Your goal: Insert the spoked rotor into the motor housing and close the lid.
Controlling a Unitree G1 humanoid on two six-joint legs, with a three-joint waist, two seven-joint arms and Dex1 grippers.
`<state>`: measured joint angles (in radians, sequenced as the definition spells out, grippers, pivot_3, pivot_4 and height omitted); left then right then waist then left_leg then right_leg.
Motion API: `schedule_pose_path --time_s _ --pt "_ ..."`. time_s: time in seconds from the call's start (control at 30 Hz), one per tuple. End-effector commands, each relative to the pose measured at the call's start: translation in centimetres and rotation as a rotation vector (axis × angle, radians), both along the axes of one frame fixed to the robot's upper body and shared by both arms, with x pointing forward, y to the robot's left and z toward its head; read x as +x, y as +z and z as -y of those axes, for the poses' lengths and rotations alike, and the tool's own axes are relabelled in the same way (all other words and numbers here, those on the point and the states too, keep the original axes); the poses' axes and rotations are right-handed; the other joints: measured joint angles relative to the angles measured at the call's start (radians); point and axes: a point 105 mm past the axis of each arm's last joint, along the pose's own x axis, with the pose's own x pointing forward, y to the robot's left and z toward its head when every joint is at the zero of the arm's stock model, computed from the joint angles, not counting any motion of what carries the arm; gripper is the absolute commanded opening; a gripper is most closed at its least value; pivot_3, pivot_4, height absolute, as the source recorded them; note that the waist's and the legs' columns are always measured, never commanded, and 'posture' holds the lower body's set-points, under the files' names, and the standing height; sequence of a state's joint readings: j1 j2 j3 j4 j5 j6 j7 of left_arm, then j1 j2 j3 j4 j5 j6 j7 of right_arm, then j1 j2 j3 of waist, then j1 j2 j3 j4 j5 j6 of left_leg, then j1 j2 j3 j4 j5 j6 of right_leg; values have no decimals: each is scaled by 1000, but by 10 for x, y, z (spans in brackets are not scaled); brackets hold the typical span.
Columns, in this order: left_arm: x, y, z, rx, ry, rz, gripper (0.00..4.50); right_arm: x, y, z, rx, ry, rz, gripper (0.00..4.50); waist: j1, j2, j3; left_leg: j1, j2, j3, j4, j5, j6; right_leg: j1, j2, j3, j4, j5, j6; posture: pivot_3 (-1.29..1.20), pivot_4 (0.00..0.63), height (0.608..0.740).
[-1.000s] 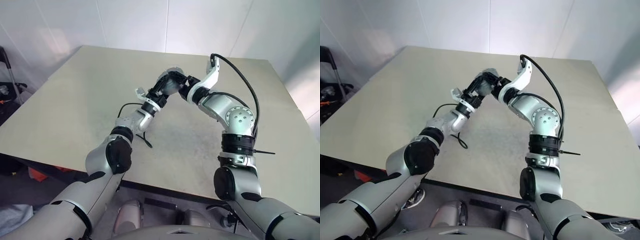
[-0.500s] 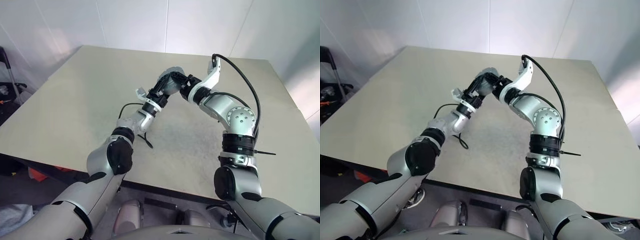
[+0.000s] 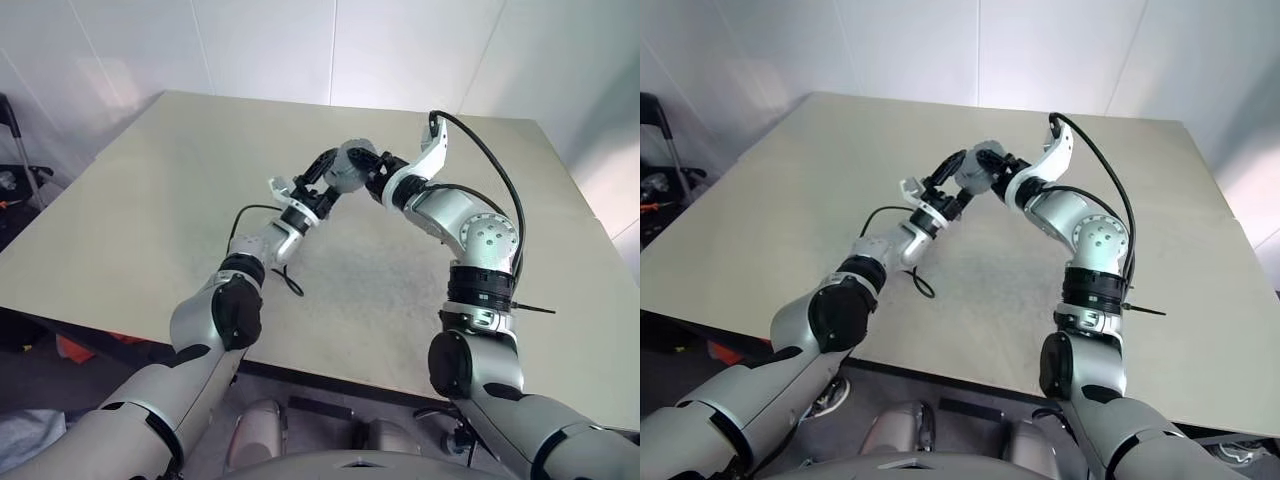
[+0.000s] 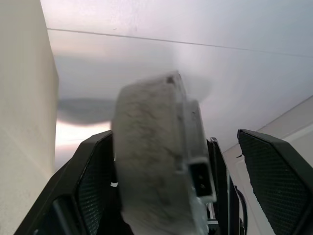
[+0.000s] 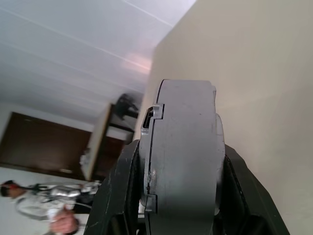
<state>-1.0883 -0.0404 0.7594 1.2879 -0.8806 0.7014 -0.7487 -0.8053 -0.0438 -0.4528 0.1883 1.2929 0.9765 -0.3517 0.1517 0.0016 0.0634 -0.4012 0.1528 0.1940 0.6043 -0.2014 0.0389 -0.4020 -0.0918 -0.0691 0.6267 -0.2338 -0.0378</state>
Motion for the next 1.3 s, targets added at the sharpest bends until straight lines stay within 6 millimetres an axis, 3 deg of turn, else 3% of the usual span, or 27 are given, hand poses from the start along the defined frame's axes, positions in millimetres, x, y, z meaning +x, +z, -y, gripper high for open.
schedule_pose_path --time_s 0.03,0.27,0.53,0.63,0.77,1.13,1.3 --pt "3 18 -3 -33 4 52 4131 -15 46 -13 139 125 115 2051 0 0 0 0 0 0 0 0 1 0 0 0 0 0 0 0 0 740" --pt "3 21 -5 -61 2 56 4131 -27 36 -26 148 225 52 2051 0 0 0 0 0 0 0 0 0 0 0 0 1 0 0 0 0 740" --pt "2 19 -8 -62 1 55 4131 -26 31 -27 145 229 14 2051 0 0 0 0 0 0 1 -2 -3 0 0 0 1 0 0 0 0 740" --pt "2 18 -9 -64 9 54 3547 -25 30 -27 140 225 7 2051 1 0 0 0 0 0 0 -2 -3 0 0 0 0 0 0 0 0 740" --pt "3 17 -9 -65 13 49 2302 -23 29 -26 131 216 4 2051 0 0 0 0 0 0 1 -2 -3 0 0 0 0 0 0 0 0 740" --pt "1 13 -4 -47 -3 31 2267 -17 22 -18 74 145 19 2051 1 0 0 0 0 0 1 -2 -3 0 0 0 0 1 1 0 0 740" --pt "1 13 -4 -44 2 31 2267 -8 23 -7 41 49 33 3675 1 0 0 -1 0 0 1 -2 -3 0 0 0 0 1 1 0 0 740"
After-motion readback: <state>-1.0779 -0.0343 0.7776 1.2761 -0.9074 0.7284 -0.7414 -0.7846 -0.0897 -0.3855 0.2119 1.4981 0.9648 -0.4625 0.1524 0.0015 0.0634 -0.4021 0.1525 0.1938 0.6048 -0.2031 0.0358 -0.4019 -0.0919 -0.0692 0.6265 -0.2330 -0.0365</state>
